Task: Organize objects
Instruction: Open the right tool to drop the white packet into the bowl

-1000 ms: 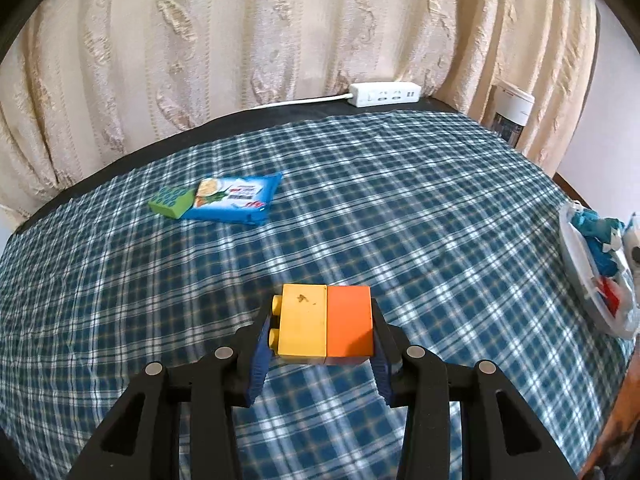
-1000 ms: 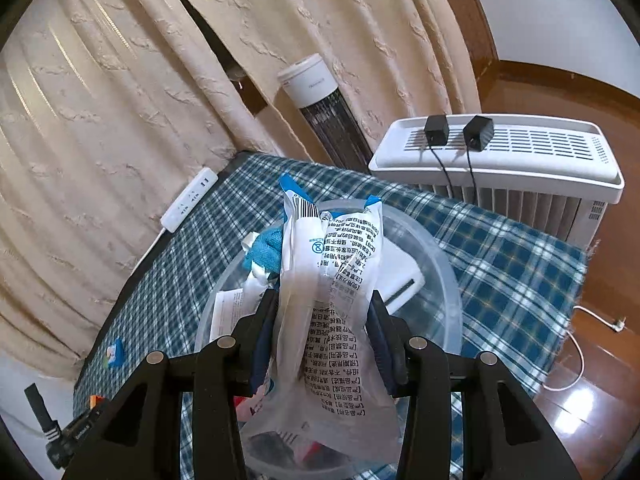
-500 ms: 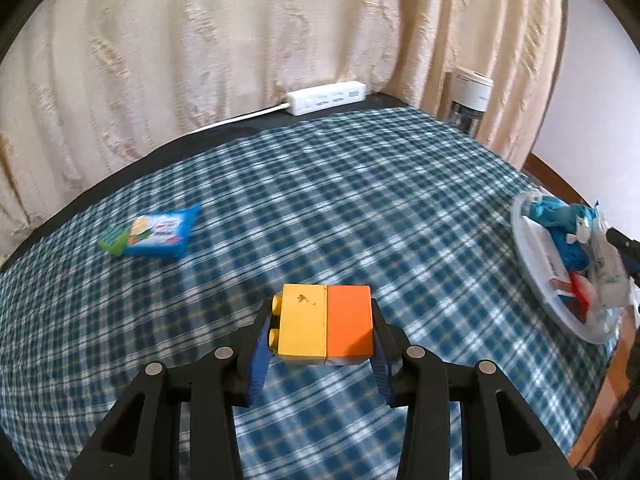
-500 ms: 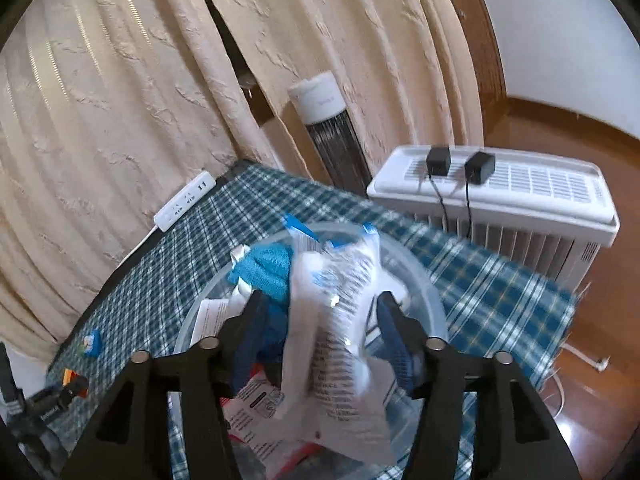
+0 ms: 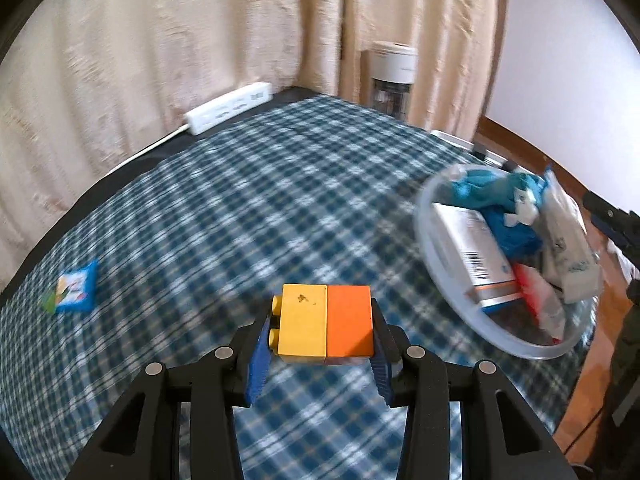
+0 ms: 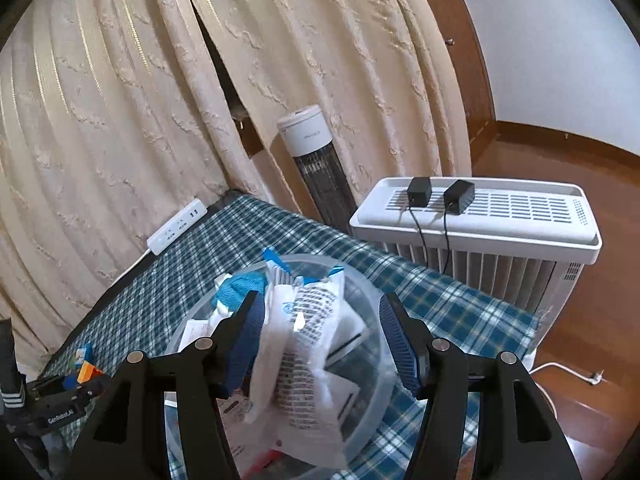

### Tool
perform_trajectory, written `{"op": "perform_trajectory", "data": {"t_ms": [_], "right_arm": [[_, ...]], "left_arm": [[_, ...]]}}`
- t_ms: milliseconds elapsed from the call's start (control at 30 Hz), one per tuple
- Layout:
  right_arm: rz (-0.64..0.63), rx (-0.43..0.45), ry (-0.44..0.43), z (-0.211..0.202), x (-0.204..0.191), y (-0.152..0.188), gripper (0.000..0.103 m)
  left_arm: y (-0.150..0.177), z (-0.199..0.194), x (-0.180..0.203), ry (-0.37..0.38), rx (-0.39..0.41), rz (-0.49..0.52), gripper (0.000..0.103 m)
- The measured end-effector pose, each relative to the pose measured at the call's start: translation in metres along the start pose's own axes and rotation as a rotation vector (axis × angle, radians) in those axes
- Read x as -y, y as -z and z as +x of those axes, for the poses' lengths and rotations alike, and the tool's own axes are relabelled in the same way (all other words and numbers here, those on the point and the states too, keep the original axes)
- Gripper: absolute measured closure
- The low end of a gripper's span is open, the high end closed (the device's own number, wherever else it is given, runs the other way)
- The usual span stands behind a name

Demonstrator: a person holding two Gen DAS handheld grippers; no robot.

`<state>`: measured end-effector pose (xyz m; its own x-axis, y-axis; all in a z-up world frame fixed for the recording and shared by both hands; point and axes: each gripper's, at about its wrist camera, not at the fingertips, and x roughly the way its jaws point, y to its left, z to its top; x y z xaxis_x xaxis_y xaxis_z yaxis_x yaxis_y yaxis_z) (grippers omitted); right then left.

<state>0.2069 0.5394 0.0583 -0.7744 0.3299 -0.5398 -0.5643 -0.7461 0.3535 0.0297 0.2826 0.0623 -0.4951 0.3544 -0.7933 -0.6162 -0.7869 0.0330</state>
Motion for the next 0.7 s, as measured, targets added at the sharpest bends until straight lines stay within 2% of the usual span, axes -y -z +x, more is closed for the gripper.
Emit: {"op": "perform_trajectory", "data": {"t_ms": [300, 700], "right_arm": [[0.01, 0.003, -0.014, -0.004, 0.009, -0.002, 0.042], [0.022, -0.003, -0.022, 0.001, 0.012, -0.002, 0.042]], "left_arm": [[-0.014, 0.015, 0.055, 0.068, -0.011, 0.113, 0.058], [-0.023, 0.026, 0.095, 0.121, -0.019, 0.205, 0.058]]}}
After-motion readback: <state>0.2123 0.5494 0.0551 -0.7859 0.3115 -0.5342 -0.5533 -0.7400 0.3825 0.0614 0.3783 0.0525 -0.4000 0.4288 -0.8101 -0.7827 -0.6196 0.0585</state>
